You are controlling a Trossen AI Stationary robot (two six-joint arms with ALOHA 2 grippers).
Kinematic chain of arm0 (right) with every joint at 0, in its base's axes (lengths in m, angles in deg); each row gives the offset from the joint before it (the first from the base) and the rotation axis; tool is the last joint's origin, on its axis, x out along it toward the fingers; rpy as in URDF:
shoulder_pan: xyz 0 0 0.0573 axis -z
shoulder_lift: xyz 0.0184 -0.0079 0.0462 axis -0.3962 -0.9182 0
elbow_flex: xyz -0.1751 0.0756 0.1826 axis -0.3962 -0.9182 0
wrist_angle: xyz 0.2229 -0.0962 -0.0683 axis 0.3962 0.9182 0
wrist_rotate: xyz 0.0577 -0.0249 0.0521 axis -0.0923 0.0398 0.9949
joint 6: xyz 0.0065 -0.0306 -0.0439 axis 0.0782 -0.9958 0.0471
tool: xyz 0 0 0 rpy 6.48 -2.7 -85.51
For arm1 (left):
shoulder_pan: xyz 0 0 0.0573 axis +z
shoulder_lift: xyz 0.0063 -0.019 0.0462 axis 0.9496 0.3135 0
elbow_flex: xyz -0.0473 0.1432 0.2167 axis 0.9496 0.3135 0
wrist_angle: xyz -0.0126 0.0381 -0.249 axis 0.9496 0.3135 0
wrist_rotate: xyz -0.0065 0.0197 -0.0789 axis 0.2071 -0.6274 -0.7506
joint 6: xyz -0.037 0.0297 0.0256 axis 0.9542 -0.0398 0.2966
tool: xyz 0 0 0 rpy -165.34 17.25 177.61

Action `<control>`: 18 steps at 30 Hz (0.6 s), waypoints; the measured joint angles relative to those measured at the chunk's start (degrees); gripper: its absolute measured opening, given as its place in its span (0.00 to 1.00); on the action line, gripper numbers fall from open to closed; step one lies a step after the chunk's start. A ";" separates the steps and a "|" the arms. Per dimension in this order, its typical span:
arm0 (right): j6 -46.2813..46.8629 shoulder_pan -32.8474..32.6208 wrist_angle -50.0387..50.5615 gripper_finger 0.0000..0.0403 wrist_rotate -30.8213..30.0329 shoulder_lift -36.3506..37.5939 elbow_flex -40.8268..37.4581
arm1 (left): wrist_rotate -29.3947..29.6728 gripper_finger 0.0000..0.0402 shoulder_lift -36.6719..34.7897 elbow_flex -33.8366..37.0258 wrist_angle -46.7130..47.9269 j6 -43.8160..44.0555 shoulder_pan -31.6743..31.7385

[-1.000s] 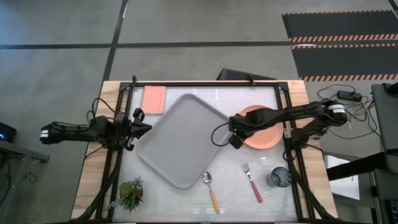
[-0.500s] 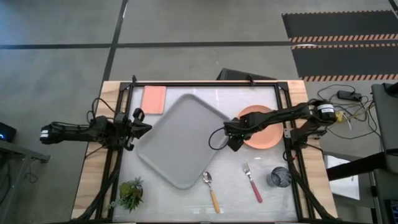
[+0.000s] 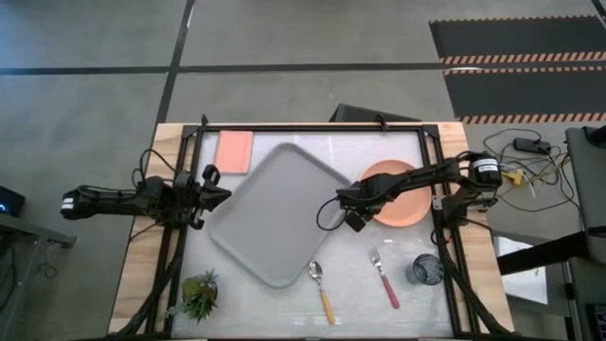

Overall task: Pick and place plate/cup/fork/spoon on tray
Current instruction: Put the orange plate on the gray serving tray

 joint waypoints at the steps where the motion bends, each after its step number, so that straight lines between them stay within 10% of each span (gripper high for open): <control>1: 0.06 0.00 -0.02 0.14 0.03 0.05 0.00 | 0.00 0.00 0.00 0.00 0.02 0.01 0.01; 18: 1.10 0.00 9.85 0.03 -3.45 1.16 3.47 | 0.00 0.00 -0.05 0.00 0.01 0.00 -0.01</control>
